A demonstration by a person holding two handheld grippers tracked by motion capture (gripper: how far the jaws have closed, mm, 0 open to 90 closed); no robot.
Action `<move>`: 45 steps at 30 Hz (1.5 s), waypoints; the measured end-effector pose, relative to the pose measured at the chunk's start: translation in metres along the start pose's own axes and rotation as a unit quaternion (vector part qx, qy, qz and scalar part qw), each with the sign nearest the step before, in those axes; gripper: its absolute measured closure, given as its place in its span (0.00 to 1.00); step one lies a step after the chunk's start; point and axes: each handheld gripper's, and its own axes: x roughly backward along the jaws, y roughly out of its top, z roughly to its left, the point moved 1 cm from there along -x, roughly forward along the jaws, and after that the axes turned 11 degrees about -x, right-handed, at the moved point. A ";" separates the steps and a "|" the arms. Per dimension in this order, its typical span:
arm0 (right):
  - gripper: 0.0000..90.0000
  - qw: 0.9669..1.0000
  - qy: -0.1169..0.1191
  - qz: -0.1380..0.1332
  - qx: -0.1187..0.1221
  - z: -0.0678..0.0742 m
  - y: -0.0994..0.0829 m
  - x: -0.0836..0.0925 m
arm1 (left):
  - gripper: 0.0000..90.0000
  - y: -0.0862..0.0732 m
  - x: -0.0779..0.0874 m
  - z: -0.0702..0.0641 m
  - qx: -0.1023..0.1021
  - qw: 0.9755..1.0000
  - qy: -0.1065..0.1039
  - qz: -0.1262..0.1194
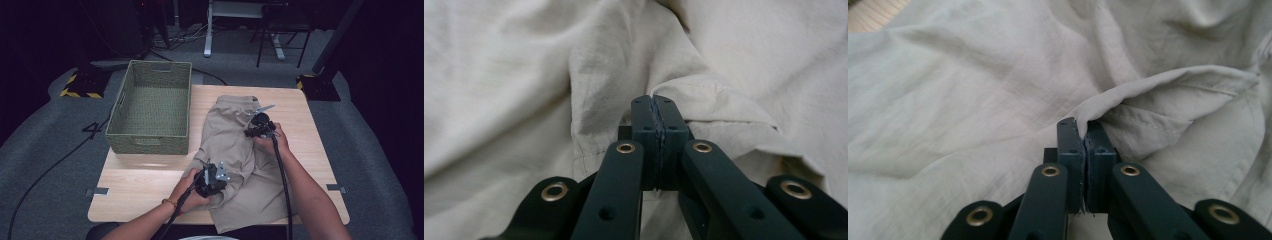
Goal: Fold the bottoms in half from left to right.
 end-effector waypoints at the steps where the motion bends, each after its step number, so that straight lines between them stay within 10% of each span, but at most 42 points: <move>1: 0.99 1.000 -0.005 -0.003 0.002 0.001 0.001 0.003 | 1.00 0.003 0.005 0.001 -0.001 1.000 -0.001 -0.011; 12: 0.99 0.998 -0.035 -0.048 -0.026 -0.019 0.024 0.065 | 0.98 0.089 0.031 -0.016 -0.074 0.990 -0.022 -0.116; 19: 0.95 0.996 -0.074 -0.019 -0.036 -0.047 0.008 0.063 | 0.77 0.121 -0.032 -0.045 -0.092 0.989 -0.080 -0.085; 23: 0.82 0.995 -0.090 0.001 -0.038 -0.063 -0.011 0.045 | 0.60 0.118 -0.052 -0.050 -0.083 0.989 -0.100 -0.072; 28: 0.47 0.995 -0.088 -0.008 -0.047 -0.073 -0.033 0.042 | 0.26 0.093 -0.022 -0.042 -0.070 0.990 -0.079 -0.094; 36: 0.40 0.998 -0.036 -0.057 -0.006 -0.047 -0.085 0.092 | 0.23 0.019 0.014 -0.012 -0.043 0.998 0.010 -0.054; 45: 0.44 1.000 -0.013 -0.021 0.005 -0.021 -0.166 0.090 | 0.32 -0.014 -0.018 -0.004 -0.024 1.000 0.000 -0.014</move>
